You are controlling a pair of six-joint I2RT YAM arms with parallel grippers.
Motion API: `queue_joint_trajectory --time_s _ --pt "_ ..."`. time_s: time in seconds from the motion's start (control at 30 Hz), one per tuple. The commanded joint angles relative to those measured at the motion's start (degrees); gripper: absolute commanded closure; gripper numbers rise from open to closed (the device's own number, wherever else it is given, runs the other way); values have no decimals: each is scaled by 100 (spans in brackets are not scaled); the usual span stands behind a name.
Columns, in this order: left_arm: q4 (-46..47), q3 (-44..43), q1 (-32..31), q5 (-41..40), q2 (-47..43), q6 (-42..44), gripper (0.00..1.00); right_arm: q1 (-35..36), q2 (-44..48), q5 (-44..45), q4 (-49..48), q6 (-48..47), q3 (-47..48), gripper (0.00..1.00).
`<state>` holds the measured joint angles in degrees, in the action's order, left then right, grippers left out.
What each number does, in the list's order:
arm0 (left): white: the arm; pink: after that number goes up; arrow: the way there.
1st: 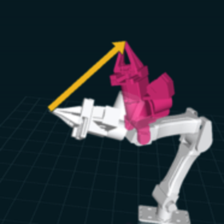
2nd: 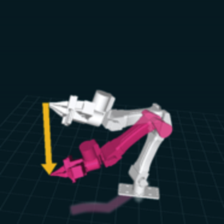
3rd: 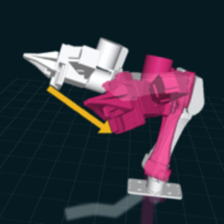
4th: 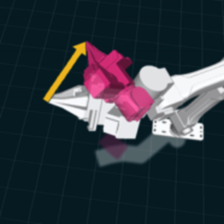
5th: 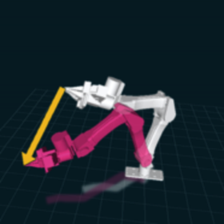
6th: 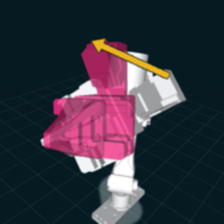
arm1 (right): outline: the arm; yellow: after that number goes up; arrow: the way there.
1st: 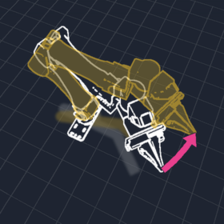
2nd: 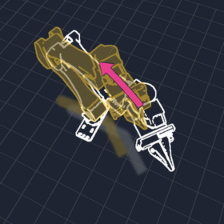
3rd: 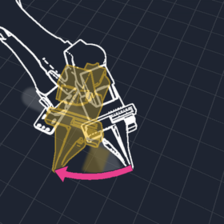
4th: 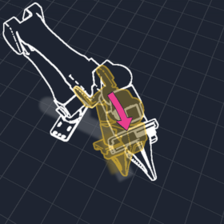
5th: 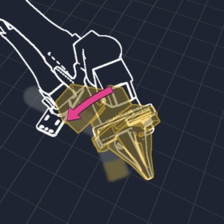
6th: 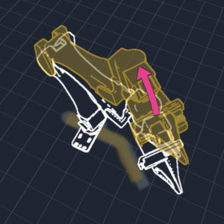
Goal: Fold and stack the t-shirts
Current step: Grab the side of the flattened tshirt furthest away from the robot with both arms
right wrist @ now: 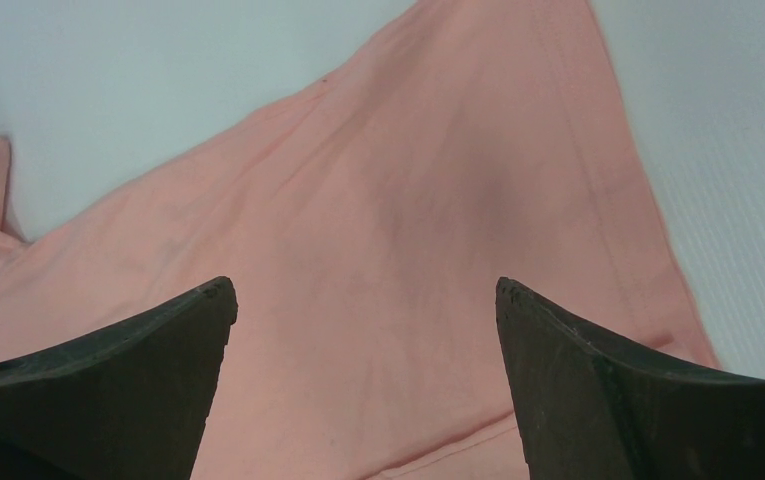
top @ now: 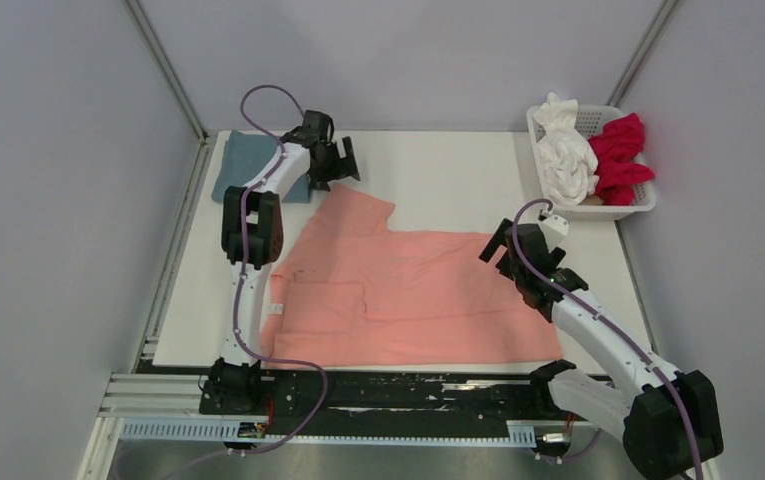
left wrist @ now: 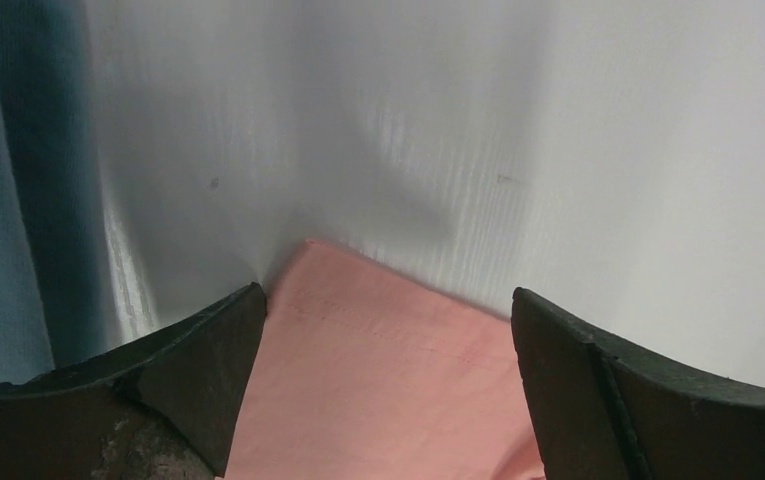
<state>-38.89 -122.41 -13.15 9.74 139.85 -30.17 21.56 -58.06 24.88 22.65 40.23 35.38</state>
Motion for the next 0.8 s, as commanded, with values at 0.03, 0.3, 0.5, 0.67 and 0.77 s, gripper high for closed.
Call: queue_joint_trajectory --time_s 0.03,0.3,0.5,0.67,0.77 --pt "-362 116 -345 -181 55 161 1 -33 24 -4 -279 48 -28 0" --pt "-1234 -394 -563 -1458 378 22 36 -53 105 -4 -296 70 -126 0" --pt "-1280 -432 -575 -1510 429 -50 53 -71 57 41 -316 53 -130 0" --pt "-1169 -481 -575 -1422 399 18 72 -168 -264 372 -358 -310 160 0" --pt "-1096 -469 -575 -1360 373 109 86 -310 -817 501 -325 -452 605 0"
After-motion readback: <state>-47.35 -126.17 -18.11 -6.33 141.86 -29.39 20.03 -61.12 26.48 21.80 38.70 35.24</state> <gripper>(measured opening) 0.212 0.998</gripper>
